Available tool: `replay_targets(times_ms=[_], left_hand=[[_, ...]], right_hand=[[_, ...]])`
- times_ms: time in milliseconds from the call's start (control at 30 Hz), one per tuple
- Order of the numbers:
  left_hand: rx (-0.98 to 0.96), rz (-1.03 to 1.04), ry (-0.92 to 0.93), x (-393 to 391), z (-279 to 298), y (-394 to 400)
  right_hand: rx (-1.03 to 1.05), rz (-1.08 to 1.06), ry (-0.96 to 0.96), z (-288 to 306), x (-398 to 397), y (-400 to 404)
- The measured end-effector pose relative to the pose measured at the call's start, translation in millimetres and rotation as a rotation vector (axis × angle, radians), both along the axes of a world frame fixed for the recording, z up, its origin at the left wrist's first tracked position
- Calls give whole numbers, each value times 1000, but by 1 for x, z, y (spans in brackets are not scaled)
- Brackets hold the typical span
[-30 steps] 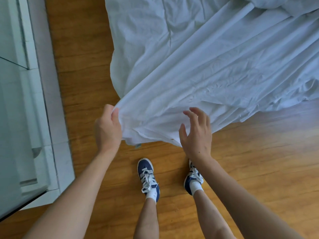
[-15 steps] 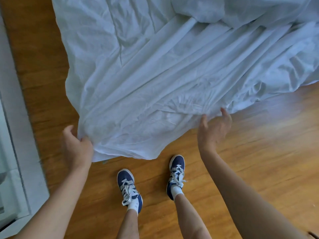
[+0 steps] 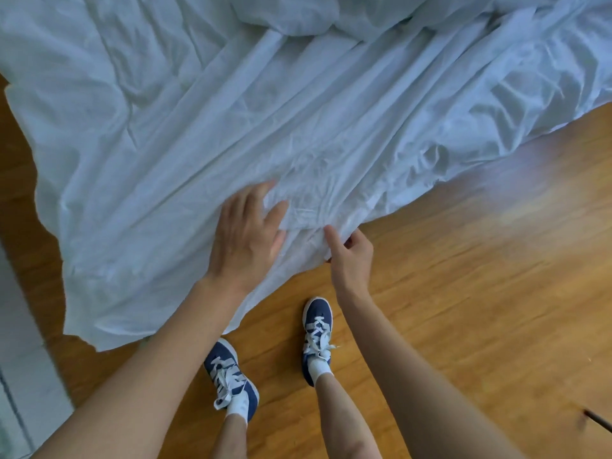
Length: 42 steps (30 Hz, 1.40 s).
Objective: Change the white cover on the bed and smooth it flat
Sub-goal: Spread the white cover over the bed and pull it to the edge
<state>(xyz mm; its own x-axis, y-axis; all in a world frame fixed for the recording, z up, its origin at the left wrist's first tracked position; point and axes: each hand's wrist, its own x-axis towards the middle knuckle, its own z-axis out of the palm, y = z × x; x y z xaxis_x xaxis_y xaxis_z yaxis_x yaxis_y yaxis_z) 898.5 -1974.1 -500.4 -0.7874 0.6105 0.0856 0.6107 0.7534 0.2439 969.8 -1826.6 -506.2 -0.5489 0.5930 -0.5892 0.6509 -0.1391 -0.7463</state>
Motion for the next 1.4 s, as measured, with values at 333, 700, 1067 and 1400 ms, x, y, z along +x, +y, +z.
replay_targets(times_ms=[333,700,1067,1400], left_hand=[[160,170,141,-10,15,-4],[207,110,61,-2,19,-5],[224,66,-56,4,15,3],[259,329,-104,5,32,12]], right_hand=[[239,77,-69,15,21,-17],[367,65,-151,15,-37,-42],[104,-132,135,35,-1,-40],[30,155,368,80,-55,-26]])
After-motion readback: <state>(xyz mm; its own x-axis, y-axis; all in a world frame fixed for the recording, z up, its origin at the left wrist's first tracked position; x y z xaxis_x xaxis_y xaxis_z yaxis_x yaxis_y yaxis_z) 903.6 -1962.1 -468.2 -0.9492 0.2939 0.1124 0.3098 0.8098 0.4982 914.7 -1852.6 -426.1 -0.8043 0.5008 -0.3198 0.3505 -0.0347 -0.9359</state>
